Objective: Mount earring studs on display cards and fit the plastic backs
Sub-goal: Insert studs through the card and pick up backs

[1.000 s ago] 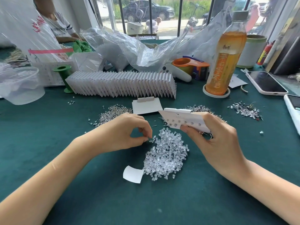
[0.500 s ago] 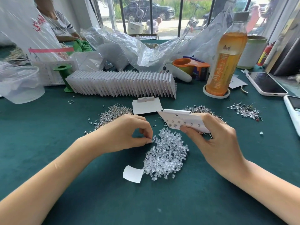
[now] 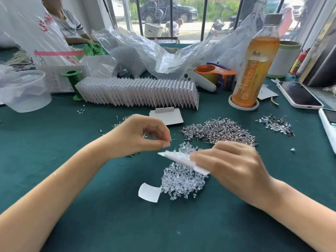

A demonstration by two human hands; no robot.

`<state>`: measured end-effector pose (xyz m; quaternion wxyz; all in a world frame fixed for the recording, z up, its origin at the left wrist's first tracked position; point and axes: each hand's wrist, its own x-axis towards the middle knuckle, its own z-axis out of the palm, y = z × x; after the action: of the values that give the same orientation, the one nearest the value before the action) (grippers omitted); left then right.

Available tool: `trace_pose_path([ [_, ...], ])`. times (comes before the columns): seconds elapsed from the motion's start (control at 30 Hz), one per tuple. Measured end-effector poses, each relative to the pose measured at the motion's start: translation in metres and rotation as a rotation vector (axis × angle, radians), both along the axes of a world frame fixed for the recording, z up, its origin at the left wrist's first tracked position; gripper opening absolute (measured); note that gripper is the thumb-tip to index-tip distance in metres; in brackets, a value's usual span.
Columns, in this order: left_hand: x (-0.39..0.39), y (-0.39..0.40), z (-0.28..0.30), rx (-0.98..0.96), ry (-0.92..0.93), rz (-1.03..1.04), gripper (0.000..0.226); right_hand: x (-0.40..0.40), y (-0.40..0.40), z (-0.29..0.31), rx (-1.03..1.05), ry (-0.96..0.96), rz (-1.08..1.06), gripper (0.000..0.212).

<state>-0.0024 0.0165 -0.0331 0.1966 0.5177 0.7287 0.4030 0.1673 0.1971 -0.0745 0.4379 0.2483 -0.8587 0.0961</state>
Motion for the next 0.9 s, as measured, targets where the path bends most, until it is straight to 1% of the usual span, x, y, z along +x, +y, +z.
trace_pose_path([
  [0.1, 0.006, -0.001, 0.008, 0.043, -0.152, -0.028, 0.008, 0.000, -0.005, 0.004, 0.198, 0.049, -0.011, 0.010],
  [0.17, 0.015, -0.001, 0.012, 0.052, -0.238, -0.084, 0.009, 0.000, -0.008, 0.004, 0.288, 0.081, -0.050, 0.021],
  [0.2, 0.019, 0.000, 0.013, 0.047, -0.240, -0.114, 0.010, 0.000, -0.009, 0.003, 0.311, 0.084, -0.059, 0.023],
  [0.3, 0.031, 0.004, 0.013, 0.009, -0.125, -0.170, 0.009, 0.001, -0.012, 0.004, 0.334, 0.066, -0.069, 0.019],
  [0.43, 0.038, 0.005, 0.013, -0.039, 0.030, -0.177, 0.008, 0.002, -0.015, 0.006, 0.334, 0.048, -0.098, 0.017],
  [0.9, 0.041, 0.012, 0.022, -0.142, 0.121, -0.195, 0.007, 0.003, -0.015, 0.007, 0.282, -0.011, -0.106, 0.017],
])
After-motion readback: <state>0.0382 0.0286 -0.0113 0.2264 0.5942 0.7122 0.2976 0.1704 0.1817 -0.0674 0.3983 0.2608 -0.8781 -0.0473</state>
